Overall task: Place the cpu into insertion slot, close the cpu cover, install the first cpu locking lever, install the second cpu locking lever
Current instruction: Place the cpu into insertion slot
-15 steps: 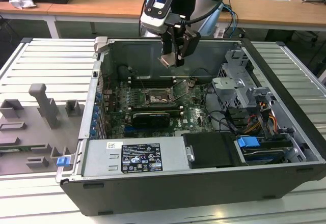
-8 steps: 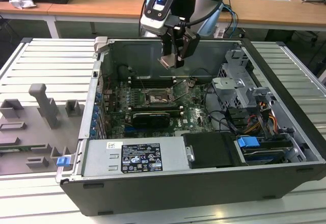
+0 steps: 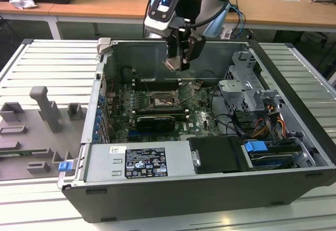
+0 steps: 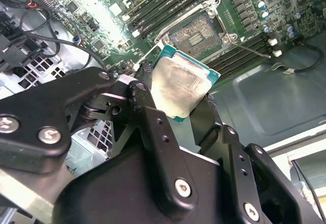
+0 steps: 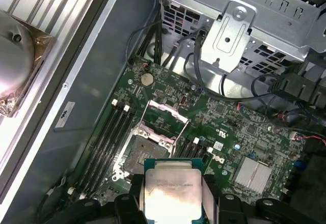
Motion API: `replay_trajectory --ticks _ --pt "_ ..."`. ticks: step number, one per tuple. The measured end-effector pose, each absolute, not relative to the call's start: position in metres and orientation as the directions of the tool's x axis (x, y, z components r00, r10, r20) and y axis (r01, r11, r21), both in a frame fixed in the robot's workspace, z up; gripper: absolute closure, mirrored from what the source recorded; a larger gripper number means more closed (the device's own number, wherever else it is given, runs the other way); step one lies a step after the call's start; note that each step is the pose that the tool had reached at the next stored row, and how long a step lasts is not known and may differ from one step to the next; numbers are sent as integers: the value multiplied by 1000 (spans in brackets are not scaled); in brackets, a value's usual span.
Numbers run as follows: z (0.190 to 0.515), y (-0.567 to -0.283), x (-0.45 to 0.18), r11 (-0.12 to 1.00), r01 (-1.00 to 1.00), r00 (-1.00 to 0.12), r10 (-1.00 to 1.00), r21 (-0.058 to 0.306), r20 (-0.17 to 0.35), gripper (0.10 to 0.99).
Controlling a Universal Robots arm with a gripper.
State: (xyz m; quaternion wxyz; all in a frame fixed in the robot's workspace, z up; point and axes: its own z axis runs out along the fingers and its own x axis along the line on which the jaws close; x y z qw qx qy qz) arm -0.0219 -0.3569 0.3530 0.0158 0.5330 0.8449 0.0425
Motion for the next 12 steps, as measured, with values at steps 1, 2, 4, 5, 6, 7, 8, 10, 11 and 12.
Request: replay_trajectory --ticks 1,2,4,5,6,7,8,10,11,12 --pt "353 -357 -22 420 903 -423 906 89 19 549" --pt "353 -357 -22 413 906 -416 909 89 19 549" --pt "353 -357 -22 394 915 -397 918 89 19 549" --pt "353 -357 -22 390 916 -393 919 89 19 549" --pt "353 -357 -22 384 919 -387 922 89 19 549" --pt "353 -357 -22 380 921 -383 923 89 19 549" --pt "353 -357 -22 376 922 -379 925 89 19 549" --pt "353 -357 -22 360 929 -363 932 89 19 549" --pt "353 -357 -22 355 930 -358 933 89 19 549" --pt "353 -357 -22 351 932 -354 935 89 19 549"
